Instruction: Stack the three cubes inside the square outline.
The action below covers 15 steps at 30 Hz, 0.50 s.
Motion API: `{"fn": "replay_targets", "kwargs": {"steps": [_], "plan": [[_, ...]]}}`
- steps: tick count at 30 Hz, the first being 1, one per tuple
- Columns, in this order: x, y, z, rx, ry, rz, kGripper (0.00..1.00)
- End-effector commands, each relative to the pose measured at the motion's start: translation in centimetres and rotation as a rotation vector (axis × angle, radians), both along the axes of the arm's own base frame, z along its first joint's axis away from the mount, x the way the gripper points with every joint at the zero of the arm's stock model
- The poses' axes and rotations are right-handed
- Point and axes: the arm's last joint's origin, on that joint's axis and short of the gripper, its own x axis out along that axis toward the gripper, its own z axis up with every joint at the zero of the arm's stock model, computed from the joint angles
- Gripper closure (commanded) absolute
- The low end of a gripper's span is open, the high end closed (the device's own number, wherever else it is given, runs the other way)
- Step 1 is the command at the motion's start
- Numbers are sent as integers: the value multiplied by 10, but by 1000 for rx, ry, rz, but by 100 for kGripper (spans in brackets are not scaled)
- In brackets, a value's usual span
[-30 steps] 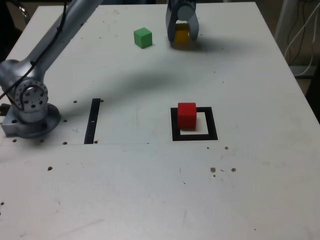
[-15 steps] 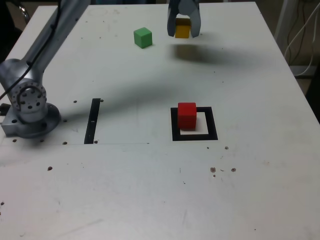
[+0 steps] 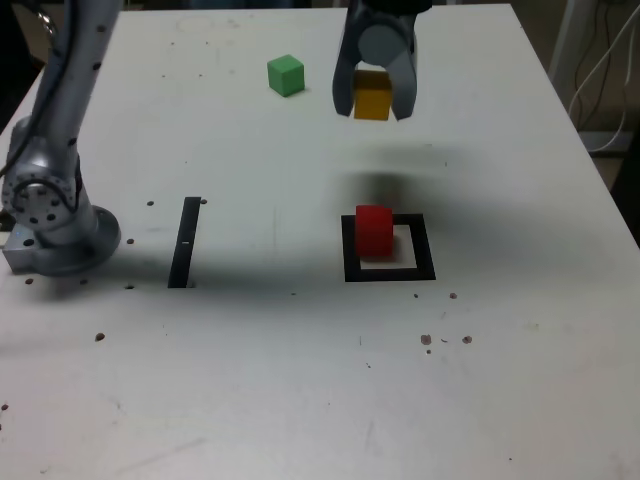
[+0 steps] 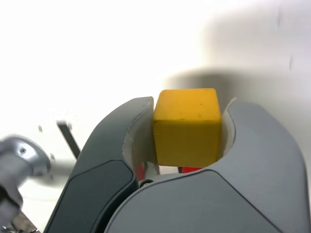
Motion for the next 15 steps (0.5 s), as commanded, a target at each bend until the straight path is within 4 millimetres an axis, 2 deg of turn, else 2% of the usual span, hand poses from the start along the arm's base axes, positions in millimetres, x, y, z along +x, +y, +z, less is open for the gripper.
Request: {"fn": "replay_targets", "kwargs": {"steps": [1, 4, 7, 11, 15], "plan": [[-16, -29, 23, 12, -57, -10, 72], [-24, -62, 26, 17, -55, -7, 72], [-31, -84, 27, 12, -49, 7, 72], [-34, -103, 25, -2, -45, 33, 72], [-34, -112, 19, -14, -46, 66, 72]]}}
